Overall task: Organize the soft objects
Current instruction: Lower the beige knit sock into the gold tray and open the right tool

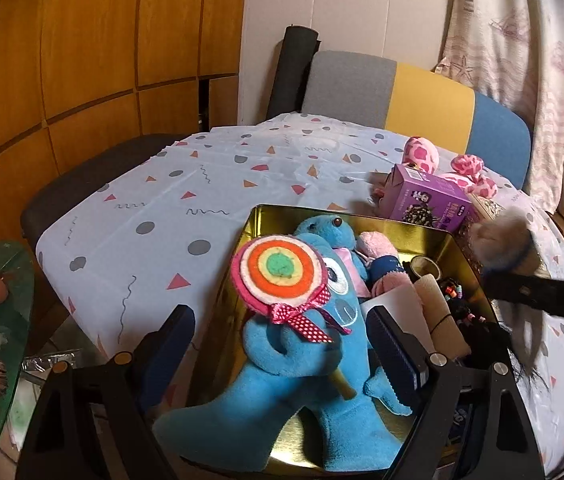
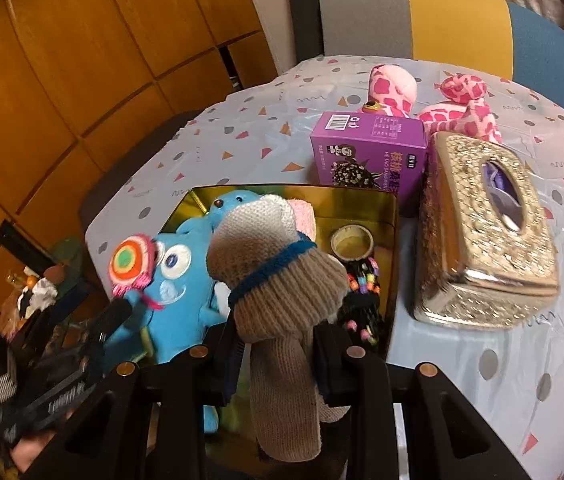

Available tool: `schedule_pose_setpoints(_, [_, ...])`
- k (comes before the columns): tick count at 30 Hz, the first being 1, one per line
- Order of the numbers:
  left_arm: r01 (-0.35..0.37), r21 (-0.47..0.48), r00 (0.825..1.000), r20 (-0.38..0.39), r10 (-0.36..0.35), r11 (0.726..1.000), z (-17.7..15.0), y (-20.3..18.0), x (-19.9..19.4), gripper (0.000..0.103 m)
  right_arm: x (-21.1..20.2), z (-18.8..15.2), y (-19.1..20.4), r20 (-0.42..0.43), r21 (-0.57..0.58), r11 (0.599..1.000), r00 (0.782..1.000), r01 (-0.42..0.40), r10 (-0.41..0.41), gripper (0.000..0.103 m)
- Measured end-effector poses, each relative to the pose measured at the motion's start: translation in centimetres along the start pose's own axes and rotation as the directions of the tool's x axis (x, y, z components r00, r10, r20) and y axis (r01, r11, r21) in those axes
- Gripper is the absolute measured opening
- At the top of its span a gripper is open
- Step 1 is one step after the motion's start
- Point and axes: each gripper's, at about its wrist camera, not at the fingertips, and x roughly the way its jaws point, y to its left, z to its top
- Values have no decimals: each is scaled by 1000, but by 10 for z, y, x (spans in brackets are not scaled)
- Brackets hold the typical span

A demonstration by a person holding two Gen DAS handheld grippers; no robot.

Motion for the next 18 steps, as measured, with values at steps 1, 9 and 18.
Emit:
schedule_pose_setpoints(1, [3, 2, 1000, -2, -3, 1000, -1, -1, 0, 88, 5, 2, -1, -4, 9, 1000, 1000, -3, 3, 29])
schedule_pose_setpoints(9, [12, 3, 1000, -16, -12, 1000, -4, 0, 4, 88, 54, 6, 3, -90, -14, 999, 995, 40, -41, 29])
schedule_pose_setpoints(18, [16, 3, 1000, -27, -16, 1000, -6, -1, 6, 88, 84, -3, -3, -141, -34, 998, 988, 55, -59, 31])
